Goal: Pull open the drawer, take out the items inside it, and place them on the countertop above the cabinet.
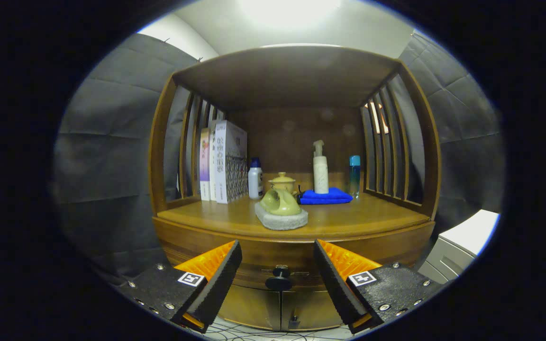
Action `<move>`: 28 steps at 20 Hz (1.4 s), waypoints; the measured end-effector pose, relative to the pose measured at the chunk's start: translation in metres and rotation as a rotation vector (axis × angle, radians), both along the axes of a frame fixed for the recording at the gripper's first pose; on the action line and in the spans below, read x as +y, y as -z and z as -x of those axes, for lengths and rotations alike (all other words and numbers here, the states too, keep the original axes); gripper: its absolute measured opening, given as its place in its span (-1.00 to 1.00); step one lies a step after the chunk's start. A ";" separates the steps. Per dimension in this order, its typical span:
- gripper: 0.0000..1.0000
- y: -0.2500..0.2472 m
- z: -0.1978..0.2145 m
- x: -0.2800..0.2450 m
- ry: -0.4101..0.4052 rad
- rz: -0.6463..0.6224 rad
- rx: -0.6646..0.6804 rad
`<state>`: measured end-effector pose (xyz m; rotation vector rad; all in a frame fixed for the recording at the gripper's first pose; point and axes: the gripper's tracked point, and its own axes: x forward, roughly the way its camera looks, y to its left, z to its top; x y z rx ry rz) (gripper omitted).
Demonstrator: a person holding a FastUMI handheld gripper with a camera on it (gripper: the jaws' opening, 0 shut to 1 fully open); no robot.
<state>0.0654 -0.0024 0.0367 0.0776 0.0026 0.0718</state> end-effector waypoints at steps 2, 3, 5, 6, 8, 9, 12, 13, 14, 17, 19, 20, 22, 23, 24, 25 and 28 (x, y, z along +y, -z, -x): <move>0.89 -0.018 0.016 -0.003 0.003 -0.005 -0.015; 0.89 -0.026 0.024 -0.004 0.004 -0.004 -0.021; 0.89 -0.037 0.039 -0.006 0.008 0.001 -0.036; 0.89 -0.039 0.045 -0.008 0.017 -0.006 -0.034; 0.89 -0.045 0.061 -0.004 0.009 -0.035 -0.041; 0.89 -0.048 0.067 -0.003 0.007 -0.041 -0.049; 0.88 -0.050 0.084 -0.002 0.001 -0.036 -0.069; 0.88 -0.049 0.088 0.000 -0.003 -0.028 -0.070; 0.88 -0.048 0.092 0.001 -0.005 -0.020 -0.069; 0.88 -0.047 0.097 0.009 -0.020 -0.019 -0.068; 0.88 -0.047 0.098 0.012 -0.030 -0.038 -0.070; 0.88 -0.049 0.099 0.013 -0.033 -0.051 -0.071; 0.88 -0.051 0.099 0.012 -0.034 -0.068 -0.077; 0.88 -0.053 0.100 0.011 -0.033 -0.068 -0.081; 0.88 -0.053 0.099 0.010 -0.032 -0.068 -0.085; 0.88 -0.054 0.099 0.010 -0.034 -0.067 -0.090; 0.88 -0.053 0.101 0.009 -0.032 -0.062 -0.089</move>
